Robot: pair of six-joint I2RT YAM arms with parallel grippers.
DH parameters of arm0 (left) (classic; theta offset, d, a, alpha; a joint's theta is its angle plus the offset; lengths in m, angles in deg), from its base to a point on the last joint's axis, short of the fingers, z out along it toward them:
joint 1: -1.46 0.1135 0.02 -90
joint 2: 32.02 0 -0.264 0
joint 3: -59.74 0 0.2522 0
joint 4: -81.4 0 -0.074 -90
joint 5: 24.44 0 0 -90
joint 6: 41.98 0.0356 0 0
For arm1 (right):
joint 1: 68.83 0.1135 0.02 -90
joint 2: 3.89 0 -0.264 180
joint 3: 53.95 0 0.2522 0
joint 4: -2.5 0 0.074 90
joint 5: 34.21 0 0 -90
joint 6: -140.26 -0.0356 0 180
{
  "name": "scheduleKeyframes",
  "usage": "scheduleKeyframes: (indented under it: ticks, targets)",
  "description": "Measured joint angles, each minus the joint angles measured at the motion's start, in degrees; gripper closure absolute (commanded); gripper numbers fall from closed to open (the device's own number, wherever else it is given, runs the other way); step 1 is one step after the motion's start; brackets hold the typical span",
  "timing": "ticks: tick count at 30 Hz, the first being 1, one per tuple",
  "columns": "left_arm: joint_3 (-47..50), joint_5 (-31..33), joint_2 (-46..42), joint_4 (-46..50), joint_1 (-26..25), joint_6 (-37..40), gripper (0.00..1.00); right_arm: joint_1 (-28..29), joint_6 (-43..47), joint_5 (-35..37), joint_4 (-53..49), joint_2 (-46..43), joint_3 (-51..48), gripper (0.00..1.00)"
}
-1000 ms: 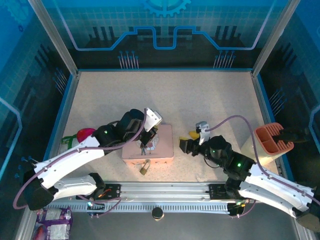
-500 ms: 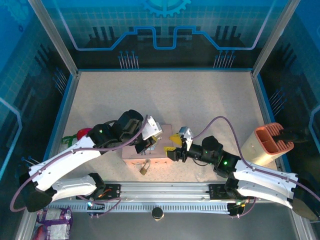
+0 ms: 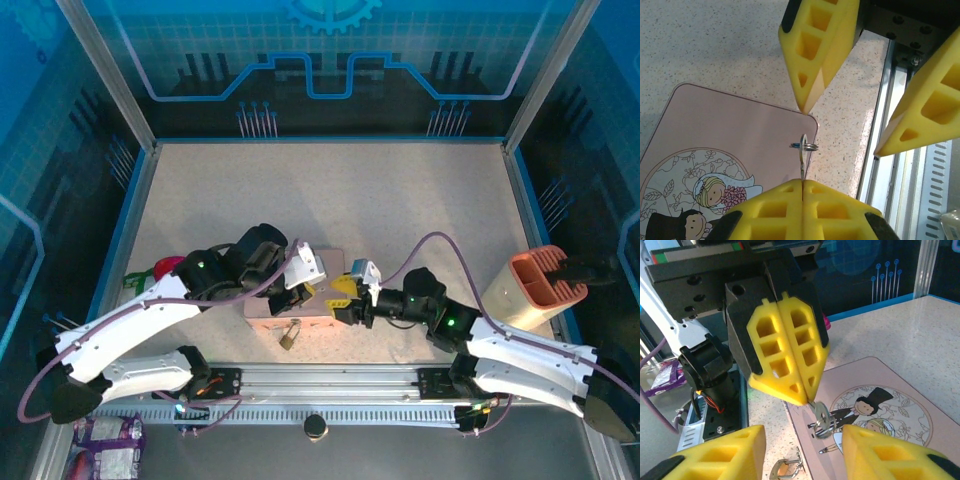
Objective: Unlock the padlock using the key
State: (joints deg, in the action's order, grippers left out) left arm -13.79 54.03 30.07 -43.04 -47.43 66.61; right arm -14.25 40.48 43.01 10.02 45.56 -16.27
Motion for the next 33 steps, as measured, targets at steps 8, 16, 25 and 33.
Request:
scheduleKeyframes:
  ticks: [8, 16, 25, 33]
  targets:
    - [0.0, -0.35, 0.0, 0.11, -0.92, 0.9, 1.0, -0.02, -0.26, -1.44, 0.17, 3.26, 1.27, 0.67]
    - [0.0, -0.35, 0.0, 0.66, -1.38, 1.11, 1.0, -0.07, -0.44, -1.4, -0.52, 3.61, 1.64, 0.78]
    - [0.0, -0.35, 0.0, 0.87, -1.66, 1.14, 1.0, -0.26, -0.44, -1.4, -1.62, 4.22, 2.23, 0.8]
    - [0.0, -0.33, 0.0, 1.53, -1.81, 1.49, 1.0, -0.26, -0.28, -2.36, -2.1, 4.9, 2.78, 0.94]
